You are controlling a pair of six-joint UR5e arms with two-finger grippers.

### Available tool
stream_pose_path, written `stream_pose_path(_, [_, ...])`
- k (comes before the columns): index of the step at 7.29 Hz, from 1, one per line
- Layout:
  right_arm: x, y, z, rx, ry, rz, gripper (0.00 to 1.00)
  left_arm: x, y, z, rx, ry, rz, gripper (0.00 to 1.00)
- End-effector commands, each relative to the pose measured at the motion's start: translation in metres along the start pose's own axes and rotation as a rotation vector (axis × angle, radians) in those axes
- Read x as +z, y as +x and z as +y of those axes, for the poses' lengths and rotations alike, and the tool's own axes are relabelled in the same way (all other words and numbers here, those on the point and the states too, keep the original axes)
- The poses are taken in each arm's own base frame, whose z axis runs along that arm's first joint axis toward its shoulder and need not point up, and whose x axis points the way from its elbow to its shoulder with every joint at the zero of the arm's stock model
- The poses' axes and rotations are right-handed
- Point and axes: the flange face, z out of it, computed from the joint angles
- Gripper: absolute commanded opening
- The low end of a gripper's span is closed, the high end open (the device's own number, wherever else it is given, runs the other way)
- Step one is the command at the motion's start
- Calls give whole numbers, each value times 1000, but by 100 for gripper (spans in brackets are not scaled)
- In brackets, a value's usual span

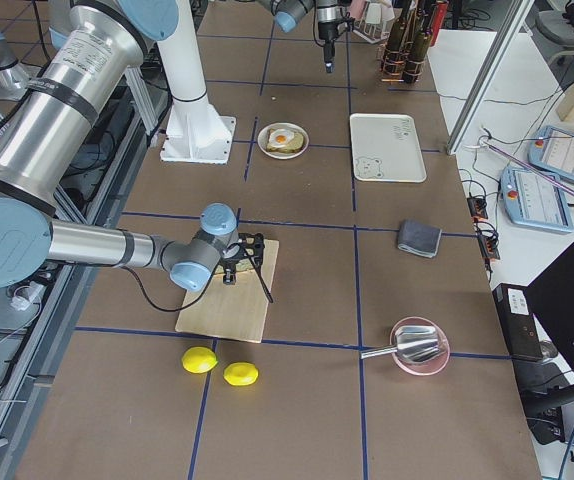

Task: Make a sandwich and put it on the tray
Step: 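Grasp the bread slice edge with the right gripper and lift it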

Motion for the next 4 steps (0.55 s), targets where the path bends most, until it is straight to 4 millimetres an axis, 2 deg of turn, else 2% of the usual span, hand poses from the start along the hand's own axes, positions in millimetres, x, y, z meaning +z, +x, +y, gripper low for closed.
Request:
stream_pose_path(1, [0,-1,-1,5,0,-3,2,0,-1,0,0,-1,-2,100])
stream_pose_path(4, [-1,-6,-2,-2,3,-16,0,1,-2,0,-1,-1,-3,100])
